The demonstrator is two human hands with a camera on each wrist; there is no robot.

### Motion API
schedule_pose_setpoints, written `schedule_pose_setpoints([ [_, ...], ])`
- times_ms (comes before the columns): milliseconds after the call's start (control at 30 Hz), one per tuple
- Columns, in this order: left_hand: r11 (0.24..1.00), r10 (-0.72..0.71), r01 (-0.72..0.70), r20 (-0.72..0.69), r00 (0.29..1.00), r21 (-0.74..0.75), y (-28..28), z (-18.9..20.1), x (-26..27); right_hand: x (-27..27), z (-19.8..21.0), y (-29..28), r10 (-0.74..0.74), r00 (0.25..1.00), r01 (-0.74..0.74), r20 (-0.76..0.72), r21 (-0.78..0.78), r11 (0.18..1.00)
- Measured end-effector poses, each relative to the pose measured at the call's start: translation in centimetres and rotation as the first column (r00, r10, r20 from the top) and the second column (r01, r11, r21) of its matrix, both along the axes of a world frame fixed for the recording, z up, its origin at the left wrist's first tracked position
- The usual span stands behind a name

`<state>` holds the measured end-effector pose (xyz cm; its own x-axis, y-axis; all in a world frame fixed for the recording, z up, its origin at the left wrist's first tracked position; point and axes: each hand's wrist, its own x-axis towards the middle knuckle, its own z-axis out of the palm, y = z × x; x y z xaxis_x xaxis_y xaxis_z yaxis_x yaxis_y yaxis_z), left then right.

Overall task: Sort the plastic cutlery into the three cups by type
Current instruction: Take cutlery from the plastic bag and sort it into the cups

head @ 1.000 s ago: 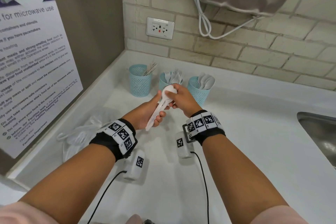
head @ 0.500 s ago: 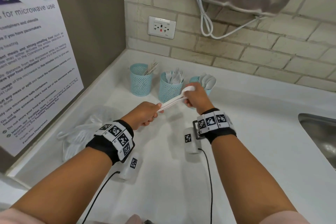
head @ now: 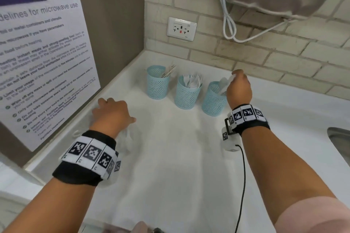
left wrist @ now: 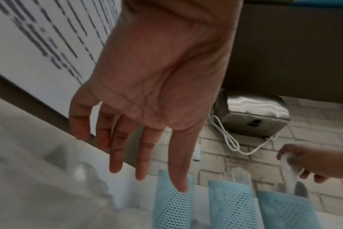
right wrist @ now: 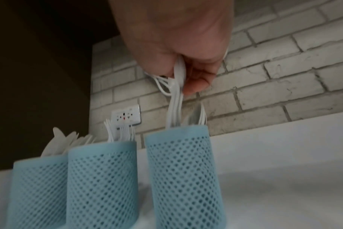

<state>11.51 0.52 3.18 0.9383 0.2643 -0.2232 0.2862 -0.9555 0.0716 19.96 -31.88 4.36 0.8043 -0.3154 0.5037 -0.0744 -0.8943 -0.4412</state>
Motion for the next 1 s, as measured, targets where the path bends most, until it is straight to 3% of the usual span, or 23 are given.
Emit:
schedule_pose_setpoints([
  [100, 0.999, 0.037, -0.037, -0.003, 0.999, 0.023, 1.6, -0.5, -1.3, 0.4, -2.4, 0.1, -0.024, 0.988, -0.008, -0.150, -0.209, 0.978],
  [233, 0.999, 0.048, -0.049, -0.062, 0.997, -0.004, 2.3, -1.4, -2.7, 0.6, -3.1, 0.7, -0.043, 0.983, -0.005, -0.176, -0.263, 0.965],
  [433, 0.994, 0.039, -0.040, -0.015, 0.999, -0.104, 2.9, -1.9, -3.2, 0.5, -1.6, 2.5, -0.064, 0.998, 0.064, 0.005, -0.104, 0.992],
  [600, 0.979, 0.066, -0.082, -0.090, 0.994, -0.186, 2.4, -0.1, -2.3, 0.0, -0.4, 4.2, -0.013, 0.997, 0.013, 0.079, 0.008, 1.000],
  [667, 0.968, 0.012, -0.034, -0.090, 0.996, -0.248, 2.0, 0.7, -2.1, -0.3, 0.2, 4.6, 0.013, 0.995, -0.017, 0.094, 0.042, 0.999],
  [733, 0.931, -0.031, 0.036, 0.021, 0.999, -0.364, 1.7, 1.5, -2.1, -0.7, 0.9, 4.8, 0.047, 0.995, -0.054, 0.093, 0.070, 0.996],
  [833, 0.843, 0.065, 0.077, 0.242, 0.968, -0.532, 1.5, 2.9, -1.6, -1.4, 1.8, 5.1, 0.104, 0.993, -0.109, 0.059, 0.087, 0.990],
  [900, 0.884, 0.030, 0.069, 0.204, 0.979, -0.462, 1.1, 3.6, -1.2, -2.0, 2.0, 5.2, 0.129, 0.991, -0.131, 0.024, 0.102, 0.986],
  [1000, 0.943, -0.031, 0.034, 0.014, 0.999, -0.330, 0.6, 2.1, -0.8, -2.8, 2.1, 5.1, 0.149, 0.989, -0.146, -0.008, 0.146, 0.978],
])
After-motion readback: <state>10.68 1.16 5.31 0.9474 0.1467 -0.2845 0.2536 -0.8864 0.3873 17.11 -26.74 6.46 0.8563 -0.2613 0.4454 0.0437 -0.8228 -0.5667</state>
